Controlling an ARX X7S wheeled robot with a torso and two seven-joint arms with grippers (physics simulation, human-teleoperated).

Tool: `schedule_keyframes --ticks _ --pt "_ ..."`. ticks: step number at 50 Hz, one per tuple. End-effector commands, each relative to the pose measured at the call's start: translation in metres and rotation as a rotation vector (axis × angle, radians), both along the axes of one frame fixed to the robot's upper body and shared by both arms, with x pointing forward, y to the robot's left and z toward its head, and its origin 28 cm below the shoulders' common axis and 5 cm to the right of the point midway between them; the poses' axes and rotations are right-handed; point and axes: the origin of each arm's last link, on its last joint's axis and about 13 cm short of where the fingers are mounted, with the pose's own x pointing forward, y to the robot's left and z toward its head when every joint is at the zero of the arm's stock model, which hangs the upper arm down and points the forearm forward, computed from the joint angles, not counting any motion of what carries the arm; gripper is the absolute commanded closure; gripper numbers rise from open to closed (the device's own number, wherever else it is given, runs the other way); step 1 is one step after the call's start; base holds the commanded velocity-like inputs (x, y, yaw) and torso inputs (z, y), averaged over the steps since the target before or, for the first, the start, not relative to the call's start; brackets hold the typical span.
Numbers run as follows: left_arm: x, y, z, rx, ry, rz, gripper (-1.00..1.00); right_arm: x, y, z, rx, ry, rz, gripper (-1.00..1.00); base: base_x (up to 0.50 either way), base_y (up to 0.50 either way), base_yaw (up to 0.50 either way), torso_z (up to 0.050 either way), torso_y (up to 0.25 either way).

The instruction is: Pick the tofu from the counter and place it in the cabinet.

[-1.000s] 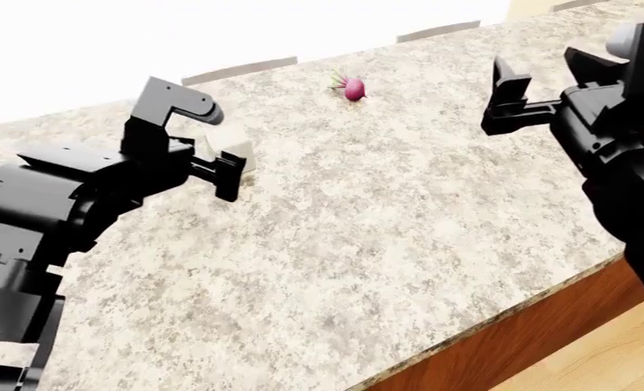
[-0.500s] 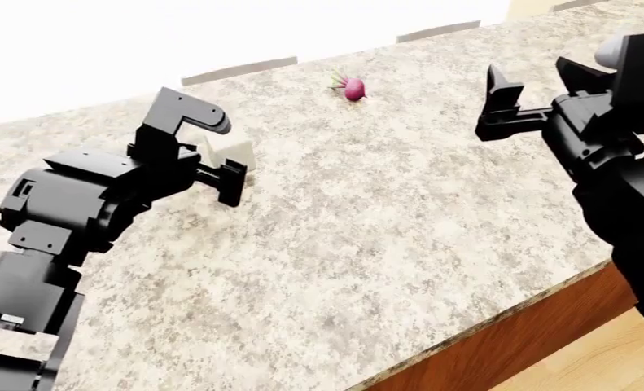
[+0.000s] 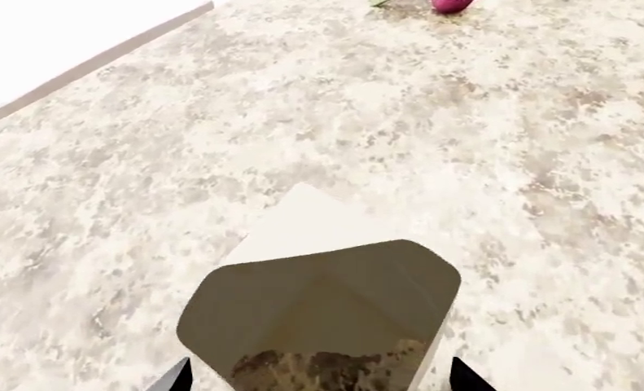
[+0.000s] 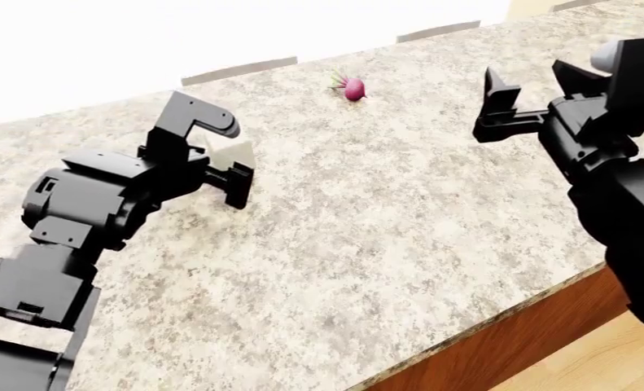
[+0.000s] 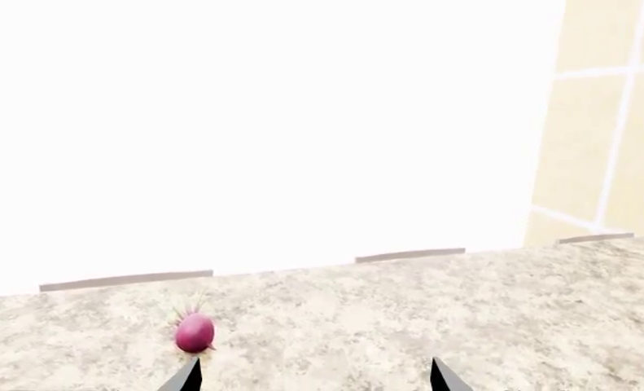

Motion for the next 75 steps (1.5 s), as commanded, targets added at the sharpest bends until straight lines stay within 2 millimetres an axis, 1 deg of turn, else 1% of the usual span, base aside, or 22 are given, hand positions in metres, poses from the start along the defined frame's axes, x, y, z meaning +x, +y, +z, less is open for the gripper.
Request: schedule_keyframes --ticks 1,2,13,20,22,26,29,36,41,48,52,57,68,75 --pt "0.007 -0.003 -0.009 0.013 0.002 -0.006 -1.00 0.004 0.000 -0.006 0.002 0.004 -0.002 -1.00 0.00 0.00 0.00 0.000 0.000" --pt "0.008 -0.003 -0.010 0.015 -0.003 -0.005 1.00 0.004 0.000 -0.006 0.002 0.004 -0.004 -1.00 0.00 0.00 0.00 0.000 0.000" --pt "0.012 -0.003 -0.006 0.024 -0.060 -0.001 1.00 0.003 0.000 -0.006 0.008 -0.002 -0.012 -1.00 0.00 0.00 0.00 0.000 0.000" --pt "0.010 -0.002 0.003 0.023 -0.117 0.017 1.00 0.000 -0.001 -0.006 0.010 -0.008 -0.014 -1.00 0.00 0.00 0.00 0.000 0.000" --pt "0.010 -0.001 0.012 0.011 -0.156 0.025 1.00 -0.001 -0.001 -0.005 0.009 -0.012 -0.014 -1.00 0.00 0.00 0.00 0.000 0.000" --pt "0.007 -0.001 0.040 -0.022 -0.243 0.036 1.00 -0.003 -0.001 -0.002 0.005 -0.021 -0.012 -1.00 0.00 0.00 0.00 0.000 0.000" --pt "0.003 0.000 0.056 -0.029 -0.292 0.040 1.00 -0.004 0.000 0.001 0.002 -0.029 -0.011 -1.00 0.00 0.00 0.00 0.000 0.000" --pt "-0.003 0.003 0.073 -0.046 -0.343 0.060 1.00 -0.009 0.000 0.006 -0.005 -0.043 -0.013 -1.00 0.00 0.00 0.00 0.000 0.000" --pt "-0.015 0.007 0.077 -0.066 -0.352 0.062 1.00 -0.010 -0.002 0.011 -0.026 -0.053 -0.040 -1.00 0.00 0.00 0.00 0.000 0.000" --pt "-0.040 0.009 0.083 -0.093 -0.365 0.026 1.00 -0.012 -0.001 0.022 -0.055 -0.066 -0.064 -1.00 0.00 0.00 0.00 0.000 0.000" --pt "-0.051 0.009 0.081 -0.104 -0.368 0.008 1.00 -0.014 0.000 0.024 -0.068 -0.068 -0.072 -1.00 0.02 0.04 0.00 0.000 0.000" --pt "-0.055 0.010 0.080 -0.100 -0.368 0.009 1.00 -0.017 0.001 0.026 -0.114 -0.076 -0.073 -1.00 0.19 0.42 0.00 0.000 0.000" --pt "-0.057 0.009 0.083 -0.084 -0.374 0.003 1.00 -0.023 -0.001 0.027 -0.149 -0.080 -0.077 -1.00 0.21 0.46 0.00 0.000 0.000" --pt "-0.058 0.010 0.082 -0.077 -0.381 0.002 1.00 -0.027 0.001 0.023 -0.157 -0.082 -0.058 -1.00 0.28 0.41 0.00 0.000 0.000"
